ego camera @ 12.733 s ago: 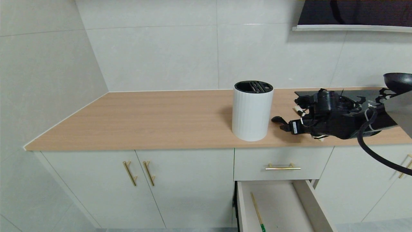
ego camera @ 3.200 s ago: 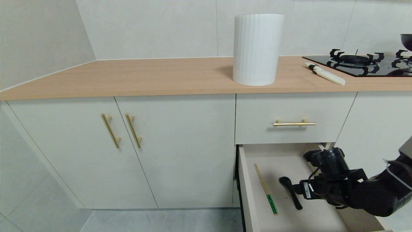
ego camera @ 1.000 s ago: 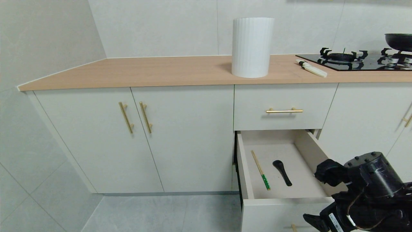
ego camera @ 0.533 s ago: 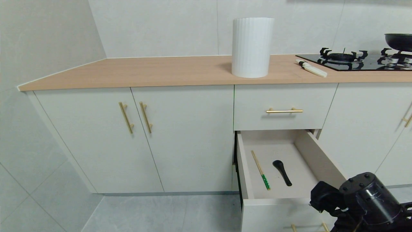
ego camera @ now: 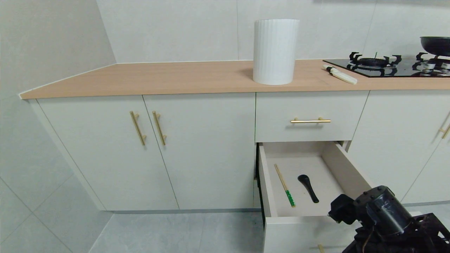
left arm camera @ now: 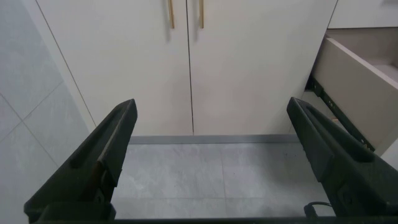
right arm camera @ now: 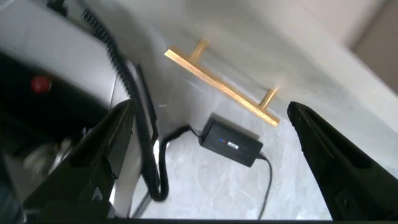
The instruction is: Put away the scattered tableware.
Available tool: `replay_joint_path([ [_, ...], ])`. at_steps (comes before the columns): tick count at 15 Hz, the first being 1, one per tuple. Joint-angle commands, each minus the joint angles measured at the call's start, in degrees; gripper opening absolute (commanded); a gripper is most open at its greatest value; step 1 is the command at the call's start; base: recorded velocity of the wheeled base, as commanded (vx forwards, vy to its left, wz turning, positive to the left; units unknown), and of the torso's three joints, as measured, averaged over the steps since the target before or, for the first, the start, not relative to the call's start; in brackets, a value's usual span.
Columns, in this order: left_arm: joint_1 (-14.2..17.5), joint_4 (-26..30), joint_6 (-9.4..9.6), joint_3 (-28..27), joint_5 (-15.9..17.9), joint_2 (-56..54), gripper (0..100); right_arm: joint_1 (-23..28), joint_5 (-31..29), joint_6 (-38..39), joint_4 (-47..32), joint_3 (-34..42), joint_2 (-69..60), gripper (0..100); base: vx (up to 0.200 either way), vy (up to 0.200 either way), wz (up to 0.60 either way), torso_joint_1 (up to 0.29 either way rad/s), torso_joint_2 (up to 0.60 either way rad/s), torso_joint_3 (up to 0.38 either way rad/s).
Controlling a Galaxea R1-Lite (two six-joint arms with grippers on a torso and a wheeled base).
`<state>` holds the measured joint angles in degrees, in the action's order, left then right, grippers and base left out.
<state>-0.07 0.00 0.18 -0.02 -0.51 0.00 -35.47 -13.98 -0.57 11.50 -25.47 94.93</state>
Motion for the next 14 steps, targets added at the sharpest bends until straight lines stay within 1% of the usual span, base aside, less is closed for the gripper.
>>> replay_joint_path([
  [1,0.0,-0.1,0.08,0.0,0.0,0.1,100,0.8,-1.9,2.1,1.6,-1.0,4.6,100,0.0,0.0,0.0,0.0,0.0,0.0],
  [3,0.0,0.0,0.08,0.0,0.0,0.1,100,2.3,-4.3,2.9,2.9,-1.6,7.0,100,0.0,0.0,0.0,0.0,0.0,0.0],
  [6,0.0,0.0,-0.01,0.0,0.0,0.1,100,4.2,-5.0,4.1,6.1,-2.9,9.3,100,0.0,0.0,0.0,0.0,0.0,0.0],
  [8,0.0,0.0,-0.01,0.0,0.0,0.1,100,4.6,-5.9,7.2,7.0,-4.6,11.2,100,0.0,0.0,0.0,0.0,0.0,0.0],
  [10,0.0,0.0,-0.01,0.0,0.0,0.1,100,5.4,-7.6,11.8,7.0,-7.8,13.7,100,0.0,0.0,0.0,0.0,0.0,0.0],
  [14,0.0,0.0,0.08,0.0,0.0,0.1,100,7.4,-7.7,16.9,8.8,-11.9,15.8,100,0.0,0.0,0.0,0.0,0.0,0.0],
])
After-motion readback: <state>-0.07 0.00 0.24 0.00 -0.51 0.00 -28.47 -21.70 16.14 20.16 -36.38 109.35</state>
